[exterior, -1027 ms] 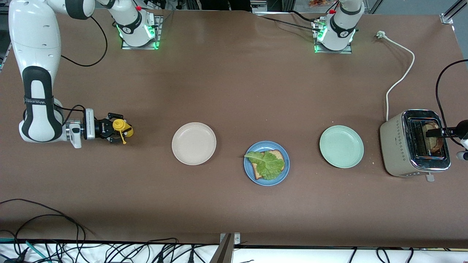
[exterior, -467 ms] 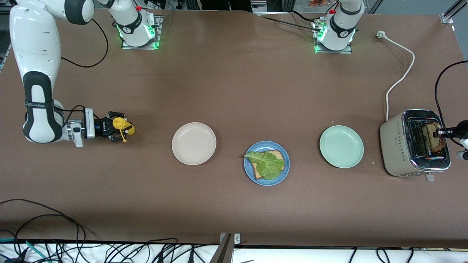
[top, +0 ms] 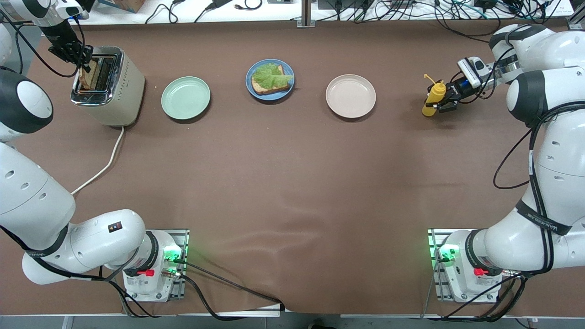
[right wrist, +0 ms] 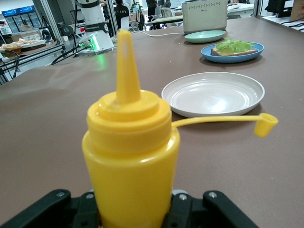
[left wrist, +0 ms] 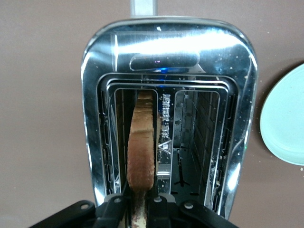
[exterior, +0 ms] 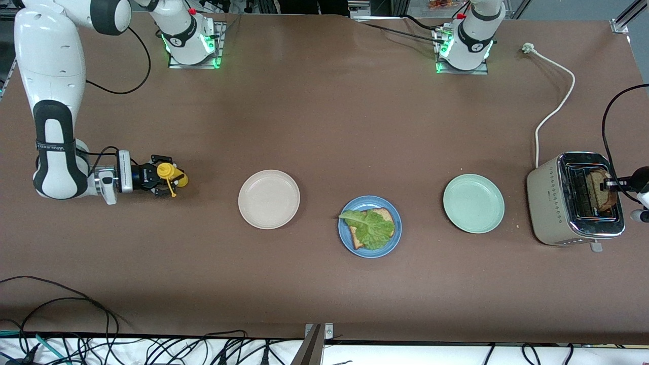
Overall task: Make sandwich in blue plate with both arms
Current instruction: 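Set down the mustard bottle while the left gripper grasps toaster toast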
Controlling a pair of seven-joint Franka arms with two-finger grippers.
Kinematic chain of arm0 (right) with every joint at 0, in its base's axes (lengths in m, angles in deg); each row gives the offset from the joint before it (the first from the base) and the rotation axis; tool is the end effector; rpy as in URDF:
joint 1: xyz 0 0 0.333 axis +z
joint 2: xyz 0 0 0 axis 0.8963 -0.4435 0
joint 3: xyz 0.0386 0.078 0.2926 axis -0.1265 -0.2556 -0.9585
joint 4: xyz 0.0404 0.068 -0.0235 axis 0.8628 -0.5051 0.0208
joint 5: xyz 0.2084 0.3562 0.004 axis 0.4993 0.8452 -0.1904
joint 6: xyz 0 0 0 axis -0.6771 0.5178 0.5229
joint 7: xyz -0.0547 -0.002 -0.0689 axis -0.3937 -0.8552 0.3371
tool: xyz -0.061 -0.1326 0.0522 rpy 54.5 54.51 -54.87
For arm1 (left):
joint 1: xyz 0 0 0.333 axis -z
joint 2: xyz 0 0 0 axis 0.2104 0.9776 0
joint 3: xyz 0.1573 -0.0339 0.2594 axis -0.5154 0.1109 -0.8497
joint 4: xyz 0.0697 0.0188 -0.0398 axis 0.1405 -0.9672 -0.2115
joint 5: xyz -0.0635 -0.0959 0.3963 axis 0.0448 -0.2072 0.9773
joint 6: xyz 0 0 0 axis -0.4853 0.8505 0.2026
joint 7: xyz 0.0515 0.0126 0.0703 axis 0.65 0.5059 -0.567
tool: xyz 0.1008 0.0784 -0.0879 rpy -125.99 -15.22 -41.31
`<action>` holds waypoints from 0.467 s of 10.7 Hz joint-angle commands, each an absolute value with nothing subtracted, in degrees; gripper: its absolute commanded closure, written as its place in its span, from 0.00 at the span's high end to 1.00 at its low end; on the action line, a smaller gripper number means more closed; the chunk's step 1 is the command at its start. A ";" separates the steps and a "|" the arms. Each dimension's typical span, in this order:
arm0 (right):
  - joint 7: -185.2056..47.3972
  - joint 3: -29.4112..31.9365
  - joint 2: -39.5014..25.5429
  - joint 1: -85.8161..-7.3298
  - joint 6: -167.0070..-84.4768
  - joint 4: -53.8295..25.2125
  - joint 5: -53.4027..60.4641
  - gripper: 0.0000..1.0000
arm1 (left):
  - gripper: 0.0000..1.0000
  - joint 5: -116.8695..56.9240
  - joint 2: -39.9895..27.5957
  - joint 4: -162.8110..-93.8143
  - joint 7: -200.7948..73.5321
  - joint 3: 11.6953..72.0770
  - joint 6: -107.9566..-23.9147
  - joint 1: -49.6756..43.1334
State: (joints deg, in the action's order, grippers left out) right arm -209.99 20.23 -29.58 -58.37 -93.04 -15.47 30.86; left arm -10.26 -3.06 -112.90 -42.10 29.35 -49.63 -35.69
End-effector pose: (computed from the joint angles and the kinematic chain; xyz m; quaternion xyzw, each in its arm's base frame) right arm 0.5642 -0.0397 0.0907 -0.5600 -0.6271 -0.2932 0.4553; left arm 0.6349 0.2385 0.3120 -0.9923 -0.0007 0.1194 0.0326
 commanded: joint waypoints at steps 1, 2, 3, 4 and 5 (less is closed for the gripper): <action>-211.26 18.93 -31.24 -59.45 -90.81 -13.37 32.77 0.11 | 0.00 -10.35 -5.96 -111.13 -40.92 29.80 -44.24 -35.61; -211.35 18.93 -32.02 -59.63 -89.85 -12.59 32.95 0.11 | 0.00 -10.43 -7.72 -111.13 -41.01 30.15 -42.22 -35.61; -211.27 18.93 -32.47 -59.80 -89.32 -12.06 32.95 0.13 | 0.00 -10.35 -9.48 -111.13 -41.01 30.24 -39.85 -35.61; -211.18 18.93 -32.47 -59.89 -89.31 -12.05 32.87 0.25 | 0.00 -10.43 -11.23 -111.13 -40.92 30.50 -37.74 -35.61; -211.09 18.93 -32.47 -59.89 -89.31 -12.05 32.87 0.45 | 0.00 -10.52 -13.08 -111.04 -40.92 30.76 -35.19 -35.61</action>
State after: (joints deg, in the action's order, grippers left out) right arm -210.75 19.47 -31.26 -58.48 -91.43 -14.03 31.67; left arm -10.26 -8.30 -110.56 -42.10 30.30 -40.52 -35.60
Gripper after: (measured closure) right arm 0.872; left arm 0.912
